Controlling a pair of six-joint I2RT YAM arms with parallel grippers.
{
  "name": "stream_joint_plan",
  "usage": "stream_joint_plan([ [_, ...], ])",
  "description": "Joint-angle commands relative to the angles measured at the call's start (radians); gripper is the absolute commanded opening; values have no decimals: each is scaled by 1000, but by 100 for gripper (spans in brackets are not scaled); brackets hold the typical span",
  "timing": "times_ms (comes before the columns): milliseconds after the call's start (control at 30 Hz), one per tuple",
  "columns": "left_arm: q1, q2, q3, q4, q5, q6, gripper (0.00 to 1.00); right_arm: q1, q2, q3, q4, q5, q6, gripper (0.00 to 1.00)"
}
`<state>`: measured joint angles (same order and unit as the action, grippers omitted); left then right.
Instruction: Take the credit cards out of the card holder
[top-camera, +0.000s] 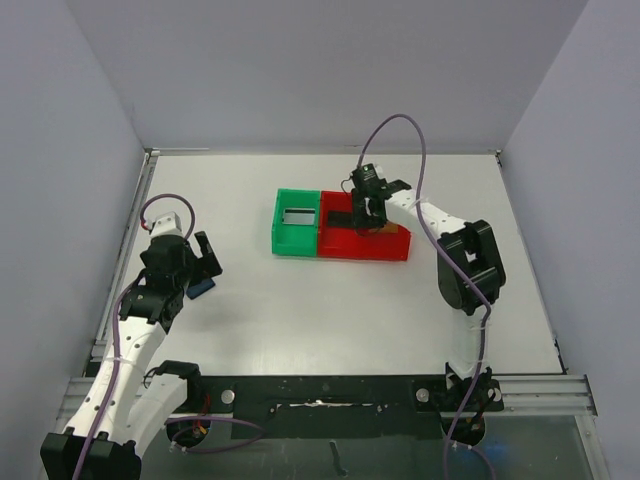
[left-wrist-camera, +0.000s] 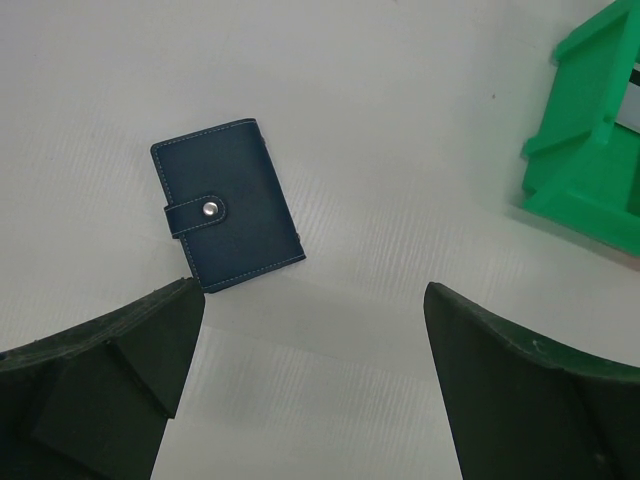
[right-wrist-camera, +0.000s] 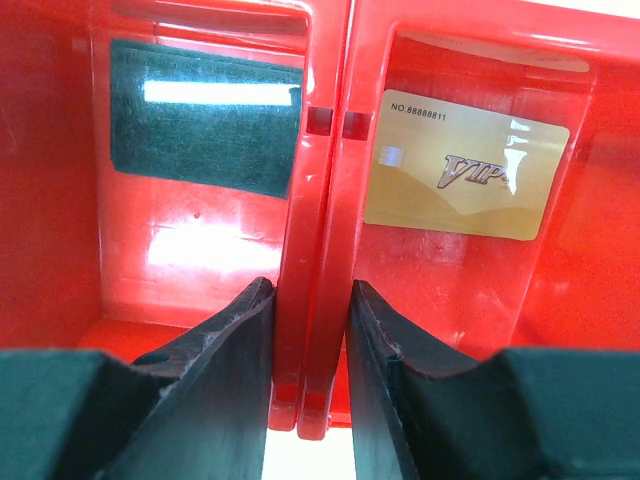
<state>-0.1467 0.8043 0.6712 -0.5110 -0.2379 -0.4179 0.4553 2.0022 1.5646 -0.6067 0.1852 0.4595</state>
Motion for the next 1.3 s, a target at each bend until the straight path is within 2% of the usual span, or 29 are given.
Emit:
stream_joint_plan([
  [0,7,5,16,52,-16,-11,95,41,-68,-26,-13,28,-38,22],
  [367,7,22,24,30,-42,-31,95,65,-92,-33,-32,30,-46,26],
  [500,7,37,22,22,-76,-56,95,65,-116,-31,-29,9,-33,35],
  [600,8,69,3,47,-91,-87,95,63,-148,-12,-28,0,-31,47],
  [700,32,163,42,32,-108,-120,95,55,-192,7,-33,-5,-35,56],
  [800,131,271,93,25,-84,-110,95,47,-250,13,-29,-27,-43,62],
  [900,243,378,154,16,-41,-95,95,44,-310,5,-35,-40,-44,65],
  [1033,336,489,205,61,20,-78,95,39,-409,-52,-29,-57,-23,66],
  [1200,362,653,276,90,106,-58,94,35,-526,-159,-10,-111,22,67],
  [1267,363,708,290,90,146,-62,89,35,-567,-209,0,-141,40,68],
])
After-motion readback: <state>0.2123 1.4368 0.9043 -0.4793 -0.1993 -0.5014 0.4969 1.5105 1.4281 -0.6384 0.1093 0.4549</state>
